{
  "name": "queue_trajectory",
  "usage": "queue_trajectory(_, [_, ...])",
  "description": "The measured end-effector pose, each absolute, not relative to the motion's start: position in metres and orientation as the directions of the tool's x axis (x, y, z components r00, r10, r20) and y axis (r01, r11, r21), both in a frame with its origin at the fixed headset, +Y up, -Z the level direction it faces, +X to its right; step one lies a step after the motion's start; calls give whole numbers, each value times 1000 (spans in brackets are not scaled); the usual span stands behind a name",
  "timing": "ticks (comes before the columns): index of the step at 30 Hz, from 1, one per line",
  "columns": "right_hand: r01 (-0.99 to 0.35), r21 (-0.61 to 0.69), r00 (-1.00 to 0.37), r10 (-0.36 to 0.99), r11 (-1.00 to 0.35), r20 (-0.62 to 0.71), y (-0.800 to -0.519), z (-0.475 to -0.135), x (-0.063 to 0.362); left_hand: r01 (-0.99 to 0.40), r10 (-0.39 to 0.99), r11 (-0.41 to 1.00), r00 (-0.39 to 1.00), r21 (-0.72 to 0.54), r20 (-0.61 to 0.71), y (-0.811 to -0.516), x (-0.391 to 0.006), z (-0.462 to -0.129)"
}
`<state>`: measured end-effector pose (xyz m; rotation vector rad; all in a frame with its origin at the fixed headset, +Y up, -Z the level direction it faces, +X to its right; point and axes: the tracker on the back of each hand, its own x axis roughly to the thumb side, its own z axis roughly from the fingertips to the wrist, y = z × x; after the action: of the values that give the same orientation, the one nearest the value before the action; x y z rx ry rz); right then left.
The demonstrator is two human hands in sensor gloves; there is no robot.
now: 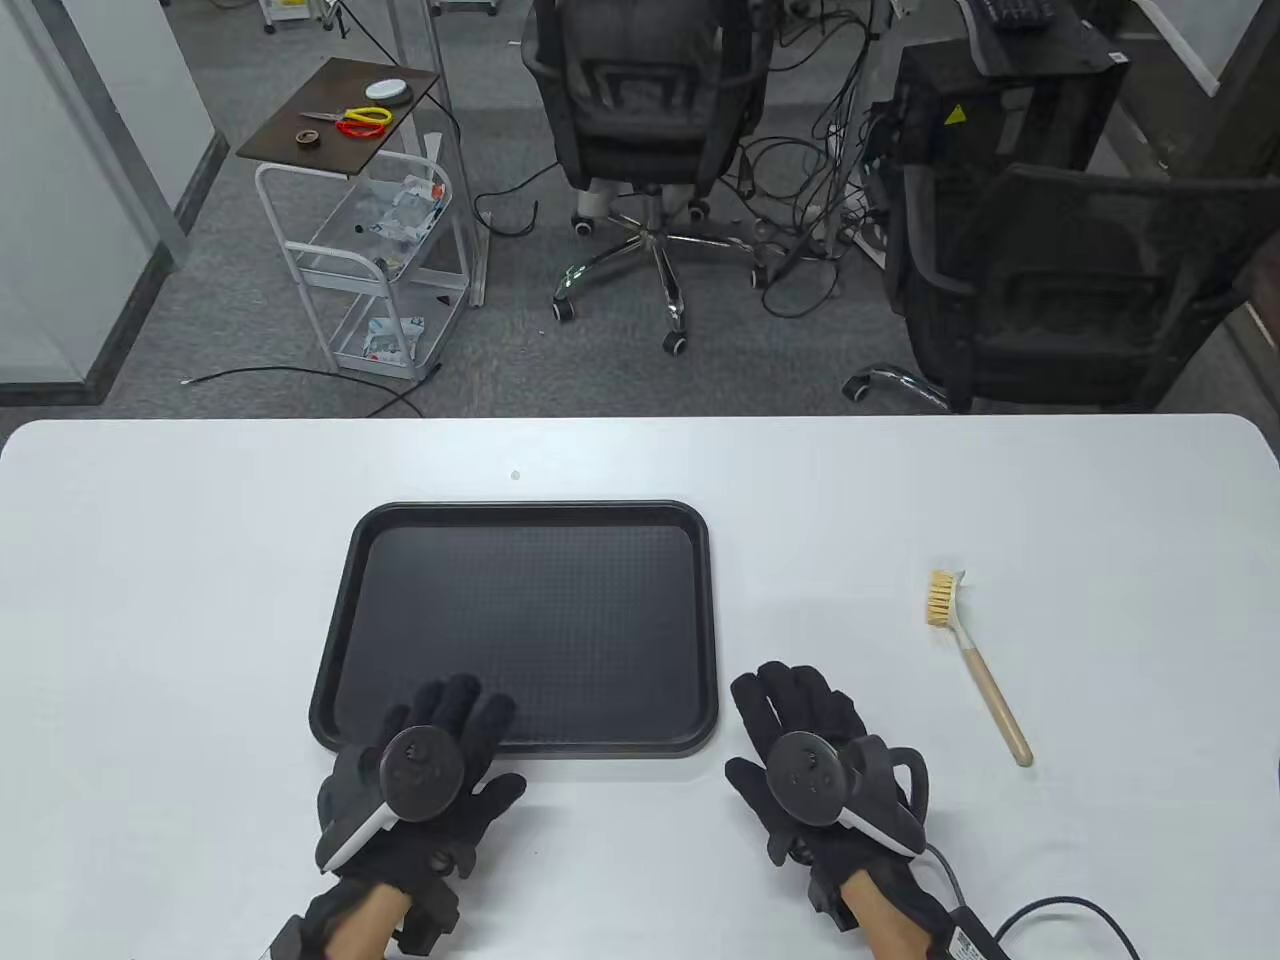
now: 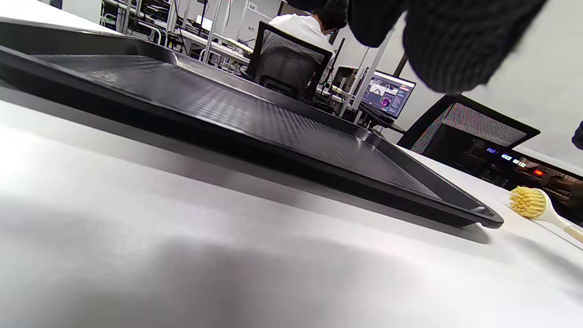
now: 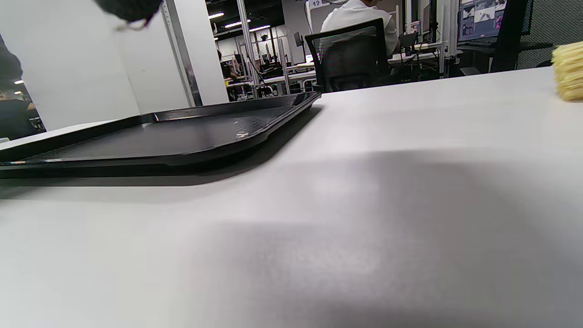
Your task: Scrub the tray with pot brush
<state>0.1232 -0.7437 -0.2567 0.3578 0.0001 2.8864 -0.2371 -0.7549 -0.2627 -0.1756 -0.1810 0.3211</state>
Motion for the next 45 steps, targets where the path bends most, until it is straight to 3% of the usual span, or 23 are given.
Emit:
queue_trajectory(20, [-221, -11, -957, 215, -975, 195, -737, -253, 135, -338, 364, 921, 924, -192, 118, -751, -245, -262])
queue_trajectory(26, [-158, -96, -986, 163, -983, -44, -721, -281, 187, -380, 405, 905, 907, -193, 113, -747, -251, -262])
queue_trajectory(33, [-91, 20, -939, 79, -996, -336, -746, -319, 265, -419, 440, 891, 892, -173, 105, -743, -258, -261])
queue_trajectory(45, [-94, 193, -887, -6, -977, -462, -793, -335, 305, -422, 442, 888, 892, -181, 92, -743, -259, -260])
